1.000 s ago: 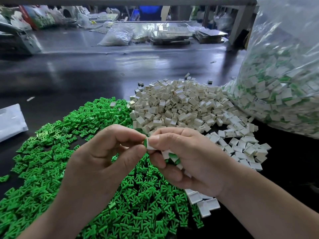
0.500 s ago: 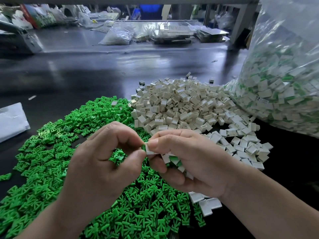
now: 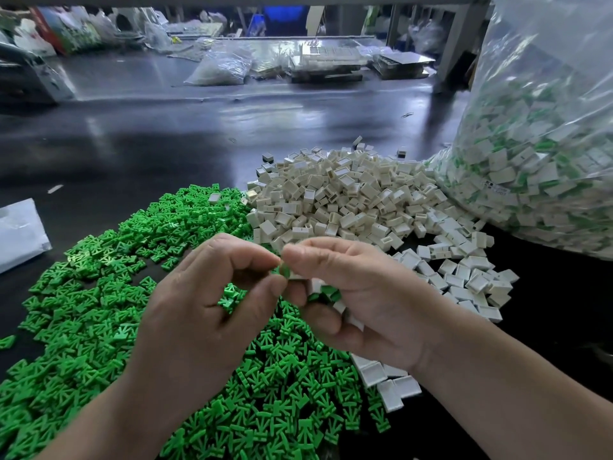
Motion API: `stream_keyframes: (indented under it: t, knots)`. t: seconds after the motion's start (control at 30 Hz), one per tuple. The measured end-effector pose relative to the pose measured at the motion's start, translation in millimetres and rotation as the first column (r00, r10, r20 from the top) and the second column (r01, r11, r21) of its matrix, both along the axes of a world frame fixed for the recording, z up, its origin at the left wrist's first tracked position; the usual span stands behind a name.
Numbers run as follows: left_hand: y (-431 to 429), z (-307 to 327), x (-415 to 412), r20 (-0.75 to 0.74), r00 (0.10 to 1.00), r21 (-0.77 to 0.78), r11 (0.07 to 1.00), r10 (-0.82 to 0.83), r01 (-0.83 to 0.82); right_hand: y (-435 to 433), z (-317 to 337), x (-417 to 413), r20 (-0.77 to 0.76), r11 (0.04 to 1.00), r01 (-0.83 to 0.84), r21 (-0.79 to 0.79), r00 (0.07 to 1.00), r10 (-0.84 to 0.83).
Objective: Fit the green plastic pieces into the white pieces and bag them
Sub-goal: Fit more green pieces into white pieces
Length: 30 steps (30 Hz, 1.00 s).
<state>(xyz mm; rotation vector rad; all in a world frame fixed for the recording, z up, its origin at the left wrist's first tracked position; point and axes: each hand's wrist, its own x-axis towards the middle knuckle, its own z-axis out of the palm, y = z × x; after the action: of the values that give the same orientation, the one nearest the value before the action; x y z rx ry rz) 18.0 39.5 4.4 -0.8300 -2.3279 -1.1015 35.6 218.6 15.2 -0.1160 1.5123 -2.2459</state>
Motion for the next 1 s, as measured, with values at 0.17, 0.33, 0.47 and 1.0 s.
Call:
stream_keyframes:
  t: [0.17, 0.33, 0.47, 1.0]
  knots:
    - [-4, -8, -14, 0.126, 0.987, -0.122, 0.989, 0.096, -0.081, 18, 6, -10, 0.106, 0.891, 0.126, -0.437, 0.991, -0.088]
    - [6, -21, -20, 0.139, 0.986, -0.594, 0.804, 0.087, 0.013, 17, 5, -11, 0.155, 0.847, 0.235, -0.476, 0.971, -0.183]
    - [5, -22, -22, 0.111, 0.992, -0.698, 0.715, 0.060, 0.035, 15, 5, -11, 0.148, 0.865, 0.253, -0.434, 0.967, -0.209]
    - [7, -26, -26, -0.086, 0.996, -0.556, 0.829, 0.012, -0.058, 15, 3, -15, 0.244, 0.926, 0.285, -0.247, 0.943, -0.225]
